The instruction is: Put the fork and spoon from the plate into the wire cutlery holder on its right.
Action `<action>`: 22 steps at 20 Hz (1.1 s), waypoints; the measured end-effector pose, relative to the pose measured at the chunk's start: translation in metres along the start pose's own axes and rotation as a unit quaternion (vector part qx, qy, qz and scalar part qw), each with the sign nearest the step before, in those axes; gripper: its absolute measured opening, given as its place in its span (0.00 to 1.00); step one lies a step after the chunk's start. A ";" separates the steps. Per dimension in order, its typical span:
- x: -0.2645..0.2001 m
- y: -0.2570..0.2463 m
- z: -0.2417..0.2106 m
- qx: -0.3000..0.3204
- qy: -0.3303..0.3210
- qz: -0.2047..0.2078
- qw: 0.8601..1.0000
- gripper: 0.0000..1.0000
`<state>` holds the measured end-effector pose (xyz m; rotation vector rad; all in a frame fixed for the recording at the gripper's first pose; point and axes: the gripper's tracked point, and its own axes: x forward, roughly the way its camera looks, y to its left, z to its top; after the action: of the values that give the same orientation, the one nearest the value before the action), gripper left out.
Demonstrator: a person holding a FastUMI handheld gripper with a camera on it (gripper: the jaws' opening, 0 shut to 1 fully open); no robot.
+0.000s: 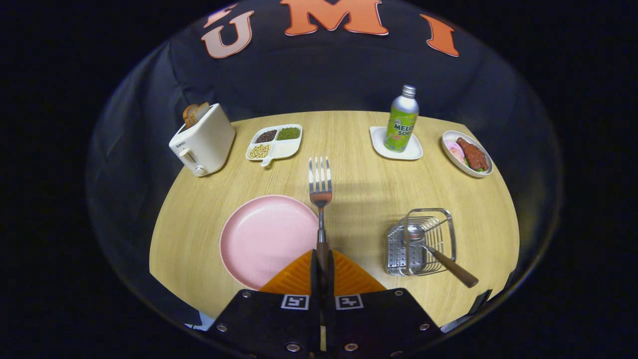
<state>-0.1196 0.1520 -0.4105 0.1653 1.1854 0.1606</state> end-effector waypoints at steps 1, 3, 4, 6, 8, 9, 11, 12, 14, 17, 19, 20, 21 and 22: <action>-0.004 -0.011 0.002 0.003 0.003 -0.004 1.000 0.05; -0.013 -0.032 -0.002 0.006 0.011 -0.013 1.000 0.05; -0.018 -0.040 -0.005 0.006 0.022 -0.016 1.000 0.05; -0.027 -0.060 -0.014 0.003 0.048 -0.024 0.999 0.05; -0.035 -0.083 -0.020 -0.017 0.070 -0.041 0.997 0.05; -0.038 -0.089 -0.020 -0.024 0.079 -0.045 0.996 0.05; -0.041 -0.093 -0.021 -0.023 0.100 -0.039 0.994 0.05; -0.045 -0.098 -0.023 -0.023 0.112 -0.038 0.993 0.05; -0.046 -0.108 -0.025 -0.035 0.129 -0.042 0.990 0.05; -0.046 -0.115 -0.029 -0.044 0.152 -0.040 0.987 0.05; -0.046 -0.118 -0.035 -0.054 0.174 -0.036 0.983 0.05; -0.045 -0.120 -0.038 -0.061 0.186 -0.038 0.980 0.05; -0.046 -0.121 -0.040 -0.069 0.198 -0.037 0.977 0.05; -0.045 -0.121 -0.042 -0.076 0.209 -0.031 0.974 0.05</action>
<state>-0.1704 0.0266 -0.4106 -0.0455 1.5898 0.2379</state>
